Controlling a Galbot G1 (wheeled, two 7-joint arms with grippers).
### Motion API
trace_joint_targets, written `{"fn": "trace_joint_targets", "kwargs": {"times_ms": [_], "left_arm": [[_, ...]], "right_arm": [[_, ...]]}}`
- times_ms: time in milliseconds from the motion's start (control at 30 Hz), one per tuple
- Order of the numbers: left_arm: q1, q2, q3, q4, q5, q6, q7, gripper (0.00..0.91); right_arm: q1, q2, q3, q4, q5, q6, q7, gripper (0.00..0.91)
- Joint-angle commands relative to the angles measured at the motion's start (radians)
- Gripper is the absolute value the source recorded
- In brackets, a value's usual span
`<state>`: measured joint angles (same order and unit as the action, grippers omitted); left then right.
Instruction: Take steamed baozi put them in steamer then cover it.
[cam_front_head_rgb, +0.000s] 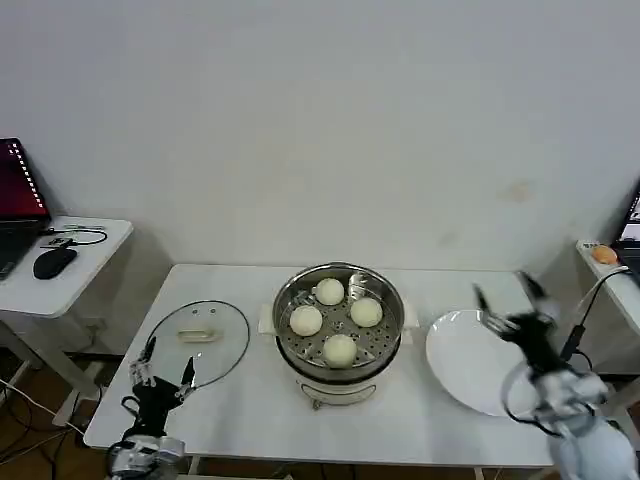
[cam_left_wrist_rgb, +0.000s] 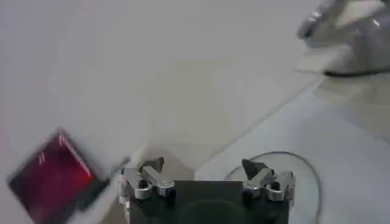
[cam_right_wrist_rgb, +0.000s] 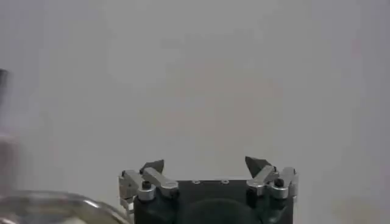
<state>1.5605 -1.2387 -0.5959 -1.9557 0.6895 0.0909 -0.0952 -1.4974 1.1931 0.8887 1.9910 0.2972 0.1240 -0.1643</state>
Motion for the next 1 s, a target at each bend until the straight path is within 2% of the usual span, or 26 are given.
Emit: {"fn": "trace_joint_targets", "kwargs": {"times_ms": [33, 367, 1000], "left_arm": [[-0.249, 0.119, 0.142, 0.357, 0.382, -0.086, -0.026, 0.907], [-0.431, 0.127, 0.191, 0.555, 0.447, -0.076, -0.051, 0.907], [-0.561, 0.126, 0.195, 0.723, 0.463, -0.066, -0.058, 0.907]], "right_arm": [[-0.244, 0.160, 0.250, 0.023, -0.011, 0.123, -0.014, 0.907], [-0.258, 0.190, 0.245, 0.014, -0.019, 0.138, -0.011, 0.907], [-0.269, 0.209, 0.211, 0.012, -0.027, 0.148, -0.011, 0.907]]}}
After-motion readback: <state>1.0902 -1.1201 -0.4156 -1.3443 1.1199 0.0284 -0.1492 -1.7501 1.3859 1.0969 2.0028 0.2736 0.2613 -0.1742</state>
